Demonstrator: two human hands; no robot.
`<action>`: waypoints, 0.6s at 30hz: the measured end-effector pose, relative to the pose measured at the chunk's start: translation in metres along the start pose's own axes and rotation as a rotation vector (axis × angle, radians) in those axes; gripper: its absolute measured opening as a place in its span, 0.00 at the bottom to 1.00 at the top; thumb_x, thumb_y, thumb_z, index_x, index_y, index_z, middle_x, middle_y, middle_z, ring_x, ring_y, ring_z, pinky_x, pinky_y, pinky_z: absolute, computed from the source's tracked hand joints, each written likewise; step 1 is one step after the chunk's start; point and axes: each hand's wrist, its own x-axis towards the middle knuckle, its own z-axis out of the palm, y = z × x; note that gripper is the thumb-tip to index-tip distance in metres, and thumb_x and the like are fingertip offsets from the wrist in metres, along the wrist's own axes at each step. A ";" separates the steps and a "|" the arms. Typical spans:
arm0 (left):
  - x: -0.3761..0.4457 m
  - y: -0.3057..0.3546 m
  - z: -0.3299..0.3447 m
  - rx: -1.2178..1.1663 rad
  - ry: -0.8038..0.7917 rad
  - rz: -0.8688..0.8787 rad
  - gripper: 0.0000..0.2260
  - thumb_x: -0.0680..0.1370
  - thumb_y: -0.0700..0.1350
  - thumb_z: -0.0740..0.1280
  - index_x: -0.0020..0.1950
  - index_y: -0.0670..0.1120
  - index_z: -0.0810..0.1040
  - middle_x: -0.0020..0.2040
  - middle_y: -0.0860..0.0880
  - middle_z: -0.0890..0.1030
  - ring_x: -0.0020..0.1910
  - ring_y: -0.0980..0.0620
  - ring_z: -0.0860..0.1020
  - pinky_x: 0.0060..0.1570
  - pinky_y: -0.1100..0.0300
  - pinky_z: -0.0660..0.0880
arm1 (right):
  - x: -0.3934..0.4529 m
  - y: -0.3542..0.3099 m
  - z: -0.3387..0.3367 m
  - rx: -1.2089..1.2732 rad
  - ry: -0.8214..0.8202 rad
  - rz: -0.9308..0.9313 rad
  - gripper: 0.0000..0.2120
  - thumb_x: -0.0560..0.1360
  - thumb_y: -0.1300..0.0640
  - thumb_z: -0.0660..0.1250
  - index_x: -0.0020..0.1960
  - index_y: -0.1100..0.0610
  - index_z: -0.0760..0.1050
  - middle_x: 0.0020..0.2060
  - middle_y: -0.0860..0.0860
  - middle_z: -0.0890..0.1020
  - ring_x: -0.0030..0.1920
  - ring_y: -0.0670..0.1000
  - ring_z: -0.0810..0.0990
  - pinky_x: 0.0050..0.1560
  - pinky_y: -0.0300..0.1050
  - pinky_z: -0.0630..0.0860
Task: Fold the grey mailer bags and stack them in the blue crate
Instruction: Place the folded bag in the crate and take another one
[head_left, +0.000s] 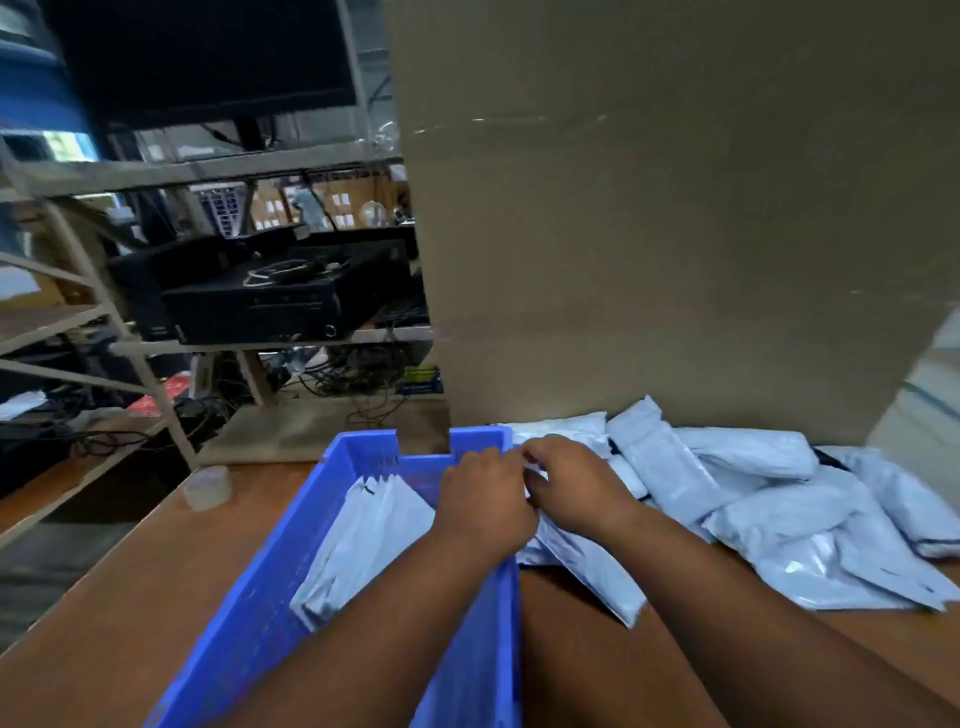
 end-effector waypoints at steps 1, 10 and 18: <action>0.001 0.018 0.008 0.020 -0.019 0.037 0.17 0.76 0.54 0.67 0.63 0.53 0.77 0.59 0.47 0.81 0.60 0.41 0.79 0.56 0.47 0.77 | -0.014 0.021 -0.009 -0.036 0.017 0.023 0.11 0.79 0.52 0.65 0.59 0.48 0.82 0.54 0.49 0.83 0.56 0.52 0.82 0.55 0.50 0.77; -0.003 0.202 0.084 0.017 -0.052 0.353 0.12 0.77 0.54 0.63 0.57 0.51 0.74 0.55 0.49 0.78 0.56 0.42 0.76 0.51 0.47 0.71 | -0.166 0.173 -0.052 -0.060 0.008 0.346 0.15 0.75 0.46 0.61 0.57 0.45 0.80 0.49 0.46 0.80 0.50 0.52 0.81 0.47 0.49 0.77; 0.002 0.301 0.172 0.026 -0.351 0.361 0.19 0.75 0.57 0.66 0.63 0.51 0.70 0.60 0.48 0.74 0.59 0.40 0.76 0.52 0.47 0.75 | -0.244 0.305 -0.086 -0.427 0.003 0.495 0.17 0.76 0.48 0.62 0.63 0.50 0.78 0.63 0.54 0.77 0.63 0.60 0.76 0.58 0.54 0.76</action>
